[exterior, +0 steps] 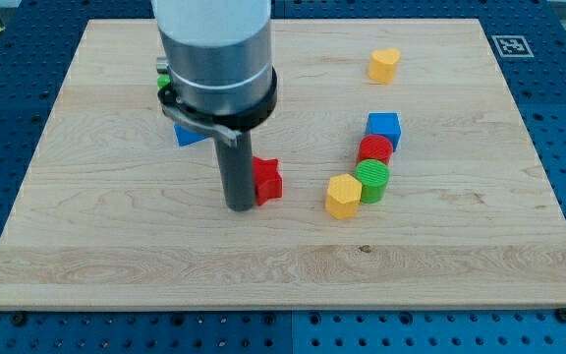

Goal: Keep the red star at the left of the yellow hexagon

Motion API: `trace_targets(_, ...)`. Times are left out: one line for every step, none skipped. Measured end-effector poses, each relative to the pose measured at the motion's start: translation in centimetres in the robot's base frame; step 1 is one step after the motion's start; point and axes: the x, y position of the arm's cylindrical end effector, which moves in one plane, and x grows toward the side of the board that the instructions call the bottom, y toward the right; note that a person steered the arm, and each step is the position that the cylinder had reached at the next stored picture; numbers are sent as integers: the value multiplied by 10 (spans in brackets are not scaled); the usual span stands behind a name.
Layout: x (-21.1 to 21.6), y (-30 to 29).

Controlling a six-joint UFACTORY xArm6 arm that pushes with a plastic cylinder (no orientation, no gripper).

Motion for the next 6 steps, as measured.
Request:
trace_targets(-4,-2)
trace_targets(-13,-27)
trace_targets(-28,-29)
trace_targets(-29,17)
trace_targets(-29,30)
trace_targets(-36,30)
